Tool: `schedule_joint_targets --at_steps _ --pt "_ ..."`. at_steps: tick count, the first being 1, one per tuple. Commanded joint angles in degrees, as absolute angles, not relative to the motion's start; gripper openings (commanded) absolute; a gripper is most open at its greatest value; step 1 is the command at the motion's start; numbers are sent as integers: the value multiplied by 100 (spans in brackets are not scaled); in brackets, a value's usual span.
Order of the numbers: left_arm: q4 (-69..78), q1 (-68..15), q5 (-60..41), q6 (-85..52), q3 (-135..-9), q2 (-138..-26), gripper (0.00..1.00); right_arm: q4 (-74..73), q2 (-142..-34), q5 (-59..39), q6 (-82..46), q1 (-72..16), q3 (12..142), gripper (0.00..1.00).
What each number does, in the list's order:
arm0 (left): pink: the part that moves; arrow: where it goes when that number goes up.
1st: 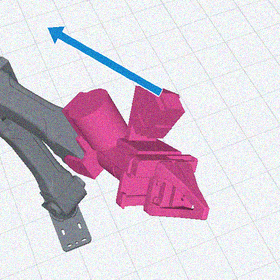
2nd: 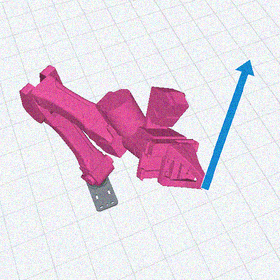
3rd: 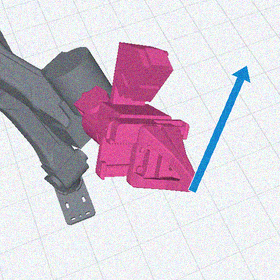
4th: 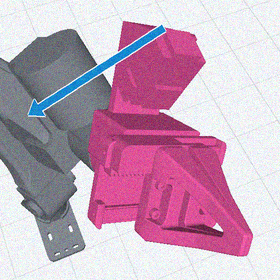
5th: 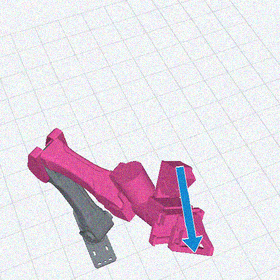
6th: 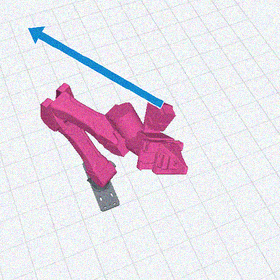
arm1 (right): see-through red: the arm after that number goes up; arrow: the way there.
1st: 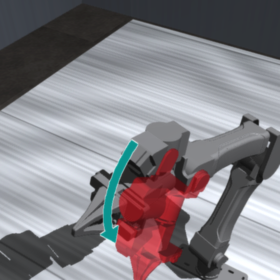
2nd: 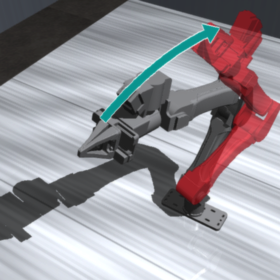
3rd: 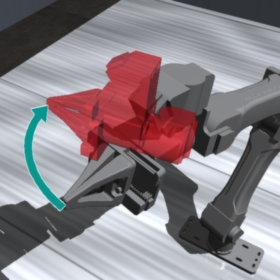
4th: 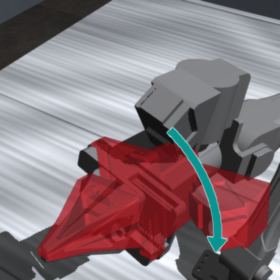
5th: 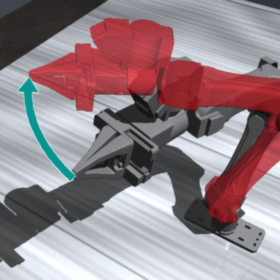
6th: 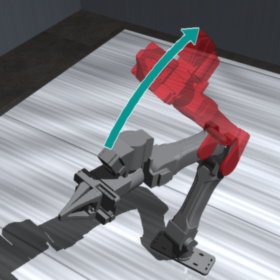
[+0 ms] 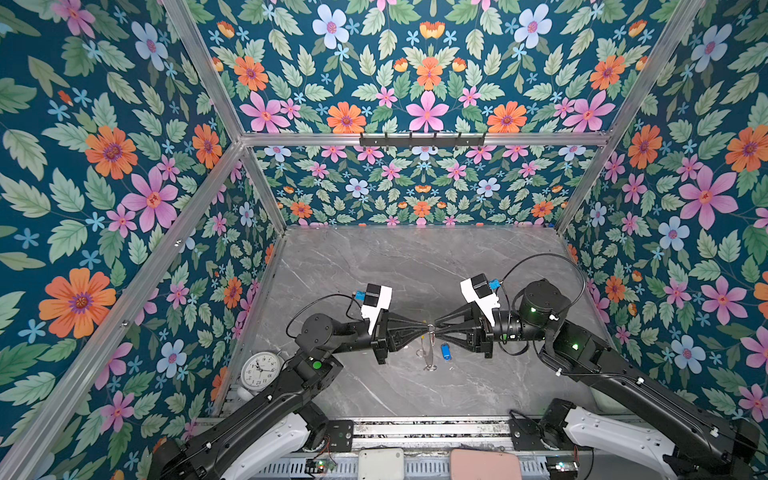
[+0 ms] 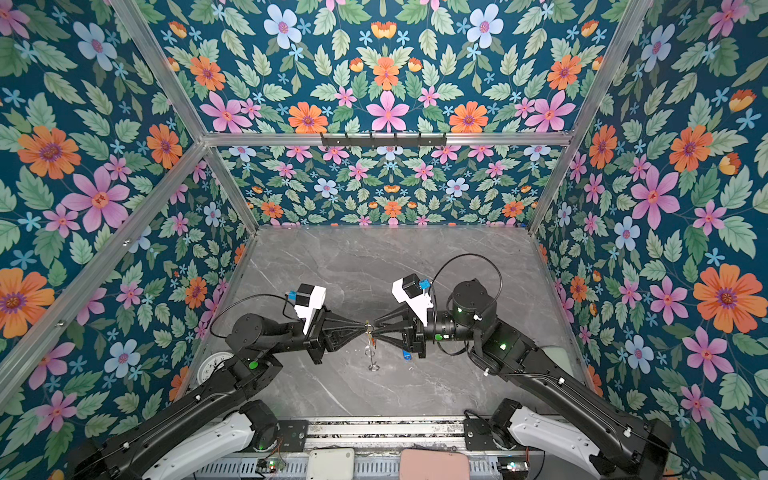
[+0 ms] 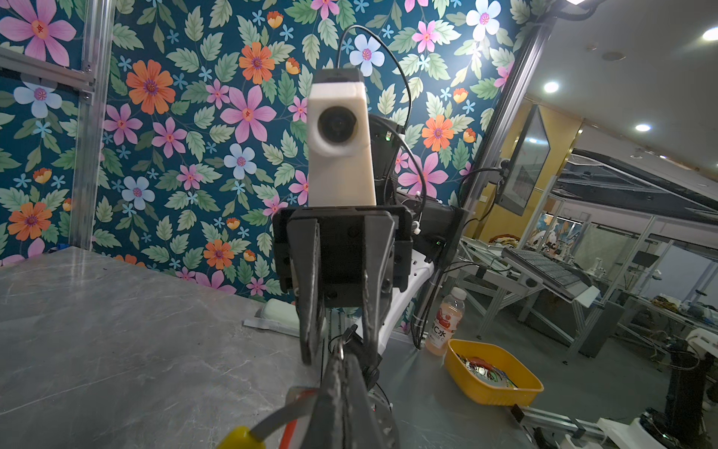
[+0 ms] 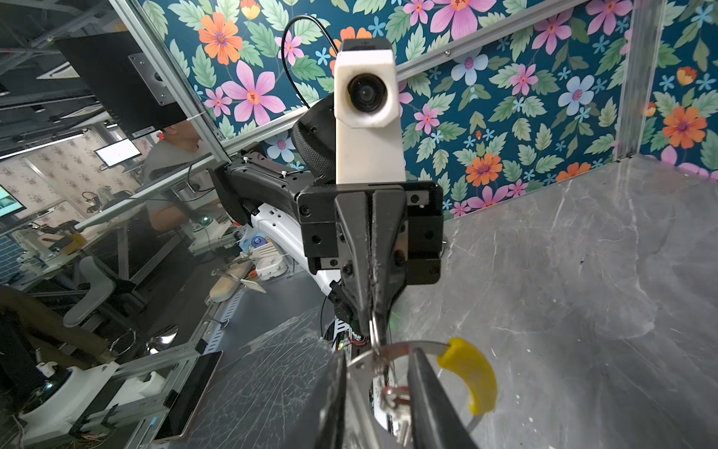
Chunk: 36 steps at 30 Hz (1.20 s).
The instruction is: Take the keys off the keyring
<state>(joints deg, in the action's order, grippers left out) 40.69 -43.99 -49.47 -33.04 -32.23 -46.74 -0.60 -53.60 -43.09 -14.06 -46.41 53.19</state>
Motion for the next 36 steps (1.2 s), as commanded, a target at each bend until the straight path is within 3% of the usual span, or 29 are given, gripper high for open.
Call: schedule_joint_targets --at_steps 1,6,12,18,29,36 --pt "4370 -4402 -4999 -3366 -3243 -4687 0 -310 -5393 -4560 -1520 -4640 5345 26" --pt "4405 -4395 -5000 -3380 -3243 -4701 0 -231 -5410 -4545 -1477 -4640 5361 15" --pt "4438 -4400 -4993 -3401 -3256 -4715 0 -128 -5482 -4536 -1441 -4640 5370 13" --pt "4479 -4401 -5018 -3452 -3252 -4736 0 -97 -5493 -4492 -1420 -4634 5390 1" --pt "4169 -4397 -4989 -3489 -3298 -4733 0 415 -5519 -4414 -1260 -4641 5531 0" --pt "2863 -4403 -4874 -3067 -3566 -4483 27 1350 -5454 -4125 -863 -4636 5825 0"
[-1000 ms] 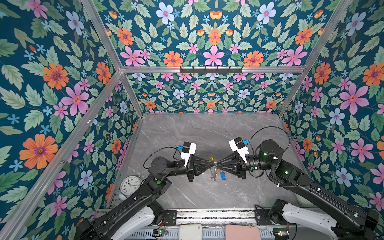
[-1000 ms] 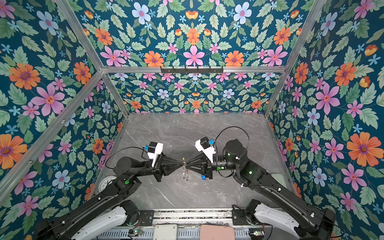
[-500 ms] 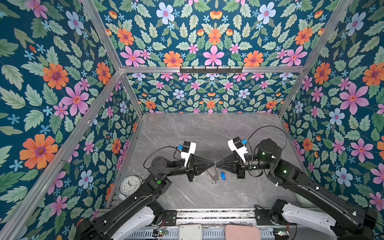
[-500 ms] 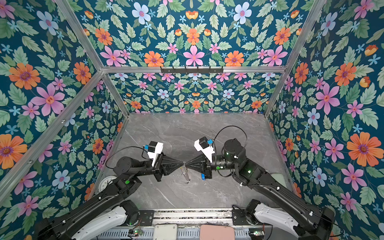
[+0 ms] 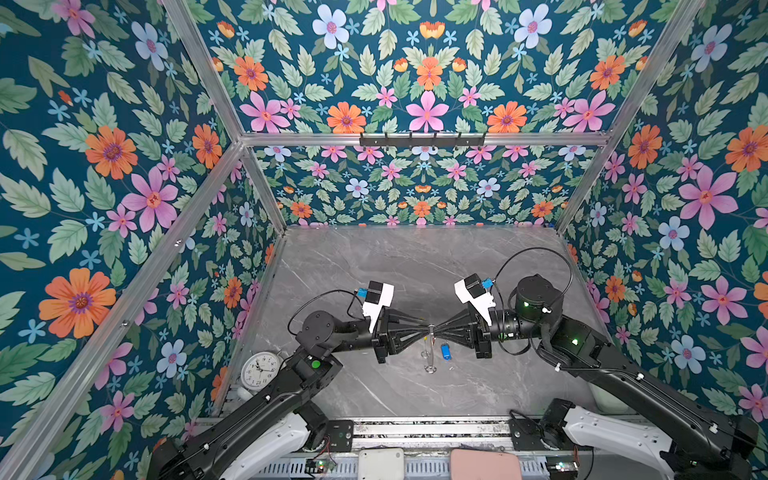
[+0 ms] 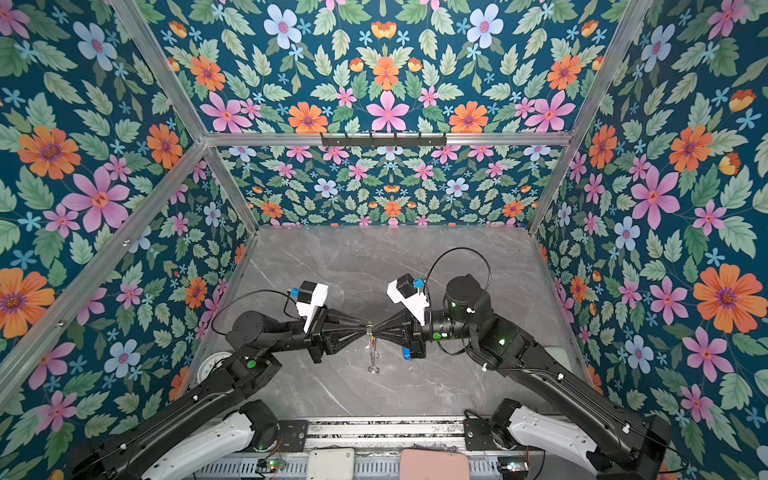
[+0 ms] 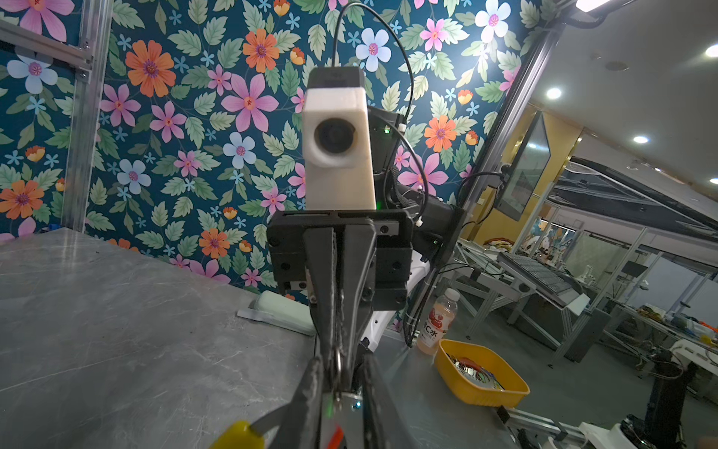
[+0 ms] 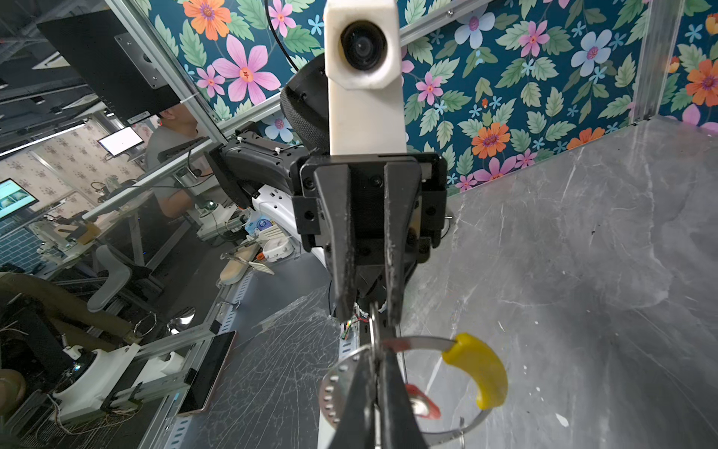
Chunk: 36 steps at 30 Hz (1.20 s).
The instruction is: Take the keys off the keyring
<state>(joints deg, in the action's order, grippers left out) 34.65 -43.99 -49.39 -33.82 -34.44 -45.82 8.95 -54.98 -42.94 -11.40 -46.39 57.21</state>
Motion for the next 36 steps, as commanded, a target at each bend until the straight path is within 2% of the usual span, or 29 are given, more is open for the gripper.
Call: schedule_joint_targets --at_steps 1,9,14,23,36 --pt "2577 -4396 -4813 -2936 -3625 -4412 29 1502 -5433 -4056 -798 -4640 5877 0" --pt "894 -4395 -4830 -2361 -4254 -4452 36 2547 -5623 -3583 -390 -4635 6329 0" --pt "147 -4395 -4941 -2146 -4679 -4851 35 2947 -5759 -3420 -156 -4649 6547 0" --pt "35 -4396 -5373 -2066 -4973 -5226 35 3280 -5939 -3322 32 -4685 6812 0" --pt "19 -4400 -5530 -2040 -5036 -5432 20 3444 -6160 -3137 132 -4811 6995 0"
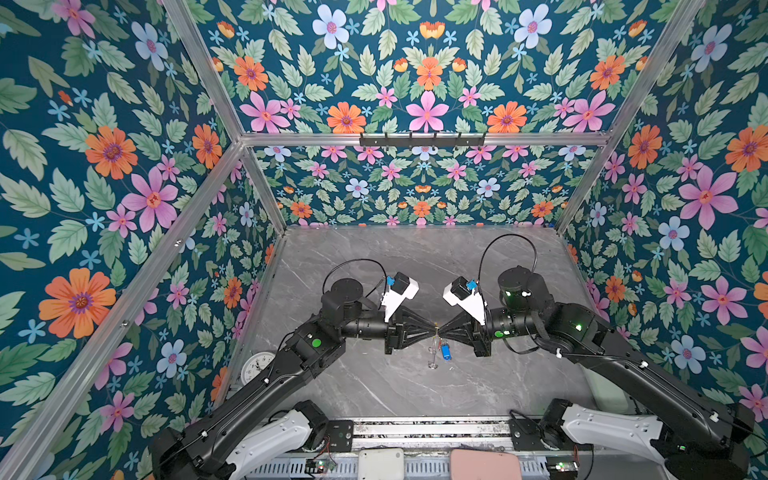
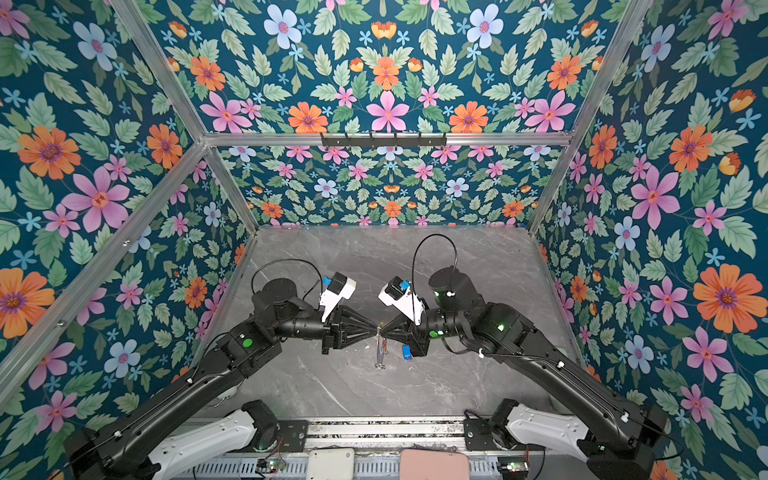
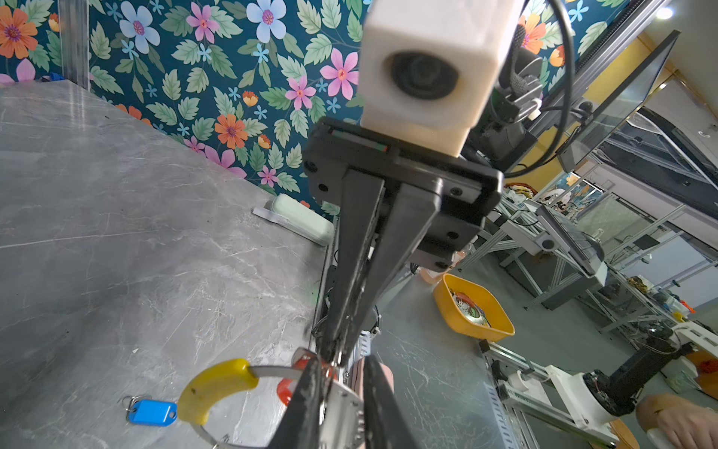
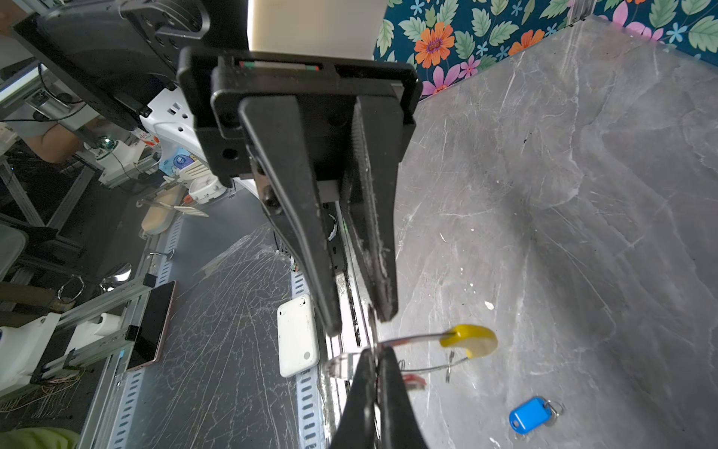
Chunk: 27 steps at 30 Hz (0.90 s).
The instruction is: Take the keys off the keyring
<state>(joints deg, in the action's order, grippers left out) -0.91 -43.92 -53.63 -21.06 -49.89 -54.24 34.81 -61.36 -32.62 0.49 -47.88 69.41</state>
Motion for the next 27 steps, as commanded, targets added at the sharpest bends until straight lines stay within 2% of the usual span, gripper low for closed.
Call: schedule_joint_targets --at_steps 1,10,12,18,20,22,24,27 --pt "18 -4394 -5531 -2031 -5038 -5440 20 3448 -6176 -3133 133 -4831 7009 0" --pt "18 -4396 -5548 -1958 -5036 -5442 6 3419 -6240 -3103 128 -4877 7022 0" --pt "20 -4395 -5539 -1900 -5028 -5423 0 3378 -6258 -3094 106 -4881 7014 0" --pt "283 -4397 -5318 -1815 -4837 -5188 0 3068 -6191 -3033 -28 -4922 6925 1" --pt "413 -4393 -5239 -1853 -4767 -5087 0 2833 -6058 -2963 -115 -4917 6795 20" --pt "548 -4397 -5131 -1883 -4692 -4970 0 2515 -5873 -2924 -177 -4917 6578 34" --pt "803 -4399 -5046 -1975 -4568 -4831 0 2089 -5637 -2816 -284 -4922 6294 42" --pt "1138 -4395 -4892 -2096 -4381 -4644 0 1310 -5240 -2728 -456 -4917 5750 49"
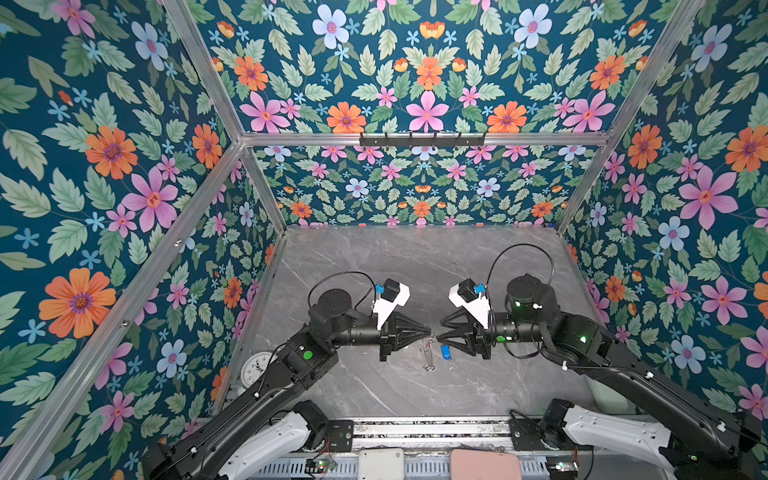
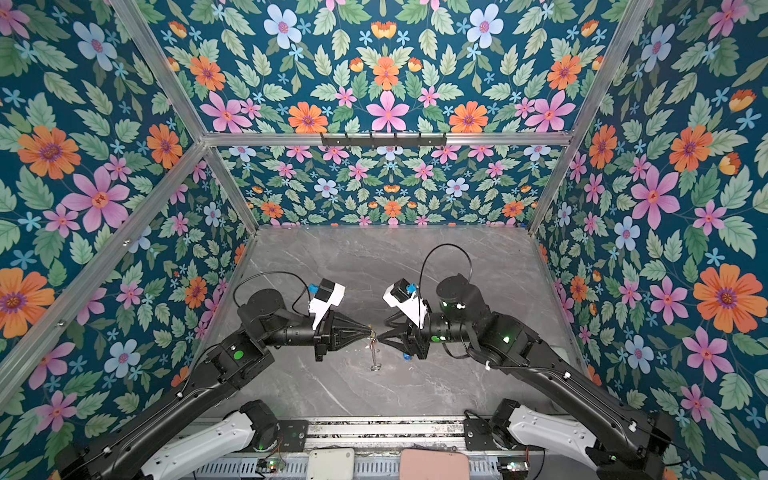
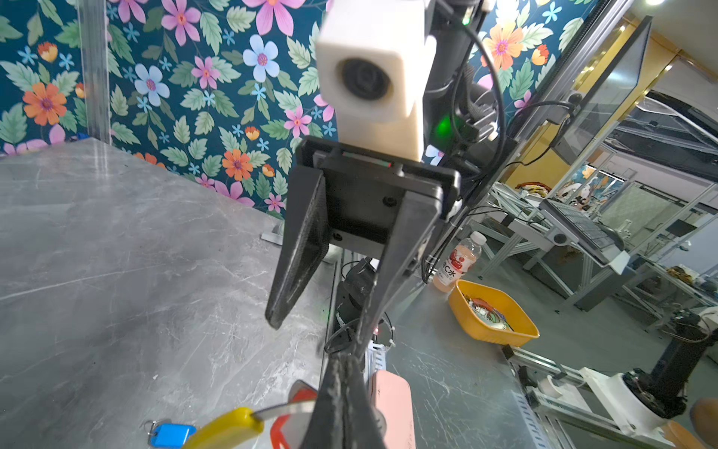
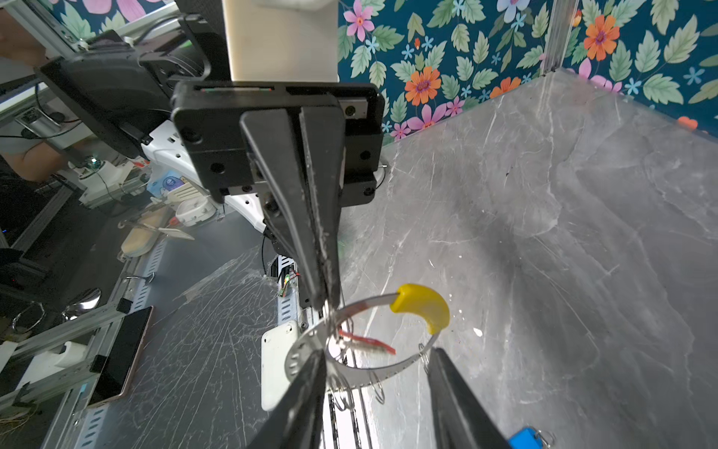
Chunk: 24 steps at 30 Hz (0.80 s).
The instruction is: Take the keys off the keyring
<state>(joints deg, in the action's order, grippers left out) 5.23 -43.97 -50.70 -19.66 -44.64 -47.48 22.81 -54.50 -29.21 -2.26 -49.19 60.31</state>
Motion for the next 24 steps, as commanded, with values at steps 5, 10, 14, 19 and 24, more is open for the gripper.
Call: schedule_joint_targets --at_steps 5,10,14,19,24 --pt "2047 -4395 -4743 -2458 -3972 -4403 0 396 -4853 -2686 -713 -4922 5110 52" --pt "2865 -4396 -4675 -2814 -3671 -4394 0 -46 -4907 -2912 -913 -4921 4984 52" --pt "3190 -4395 -4595 -2919 -3558 -4396 0 -341 -4990 -3121 -1031 -4929 4919 51" --pt "3697 -4395 -4465 -3134 -3369 -4412 0 -475 -5123 -3321 -1092 -4957 4921 44" --pt "3848 -4397 -4421 -3189 -3316 -4481 0 -502 -5186 -3399 -1090 -5000 4922 40"
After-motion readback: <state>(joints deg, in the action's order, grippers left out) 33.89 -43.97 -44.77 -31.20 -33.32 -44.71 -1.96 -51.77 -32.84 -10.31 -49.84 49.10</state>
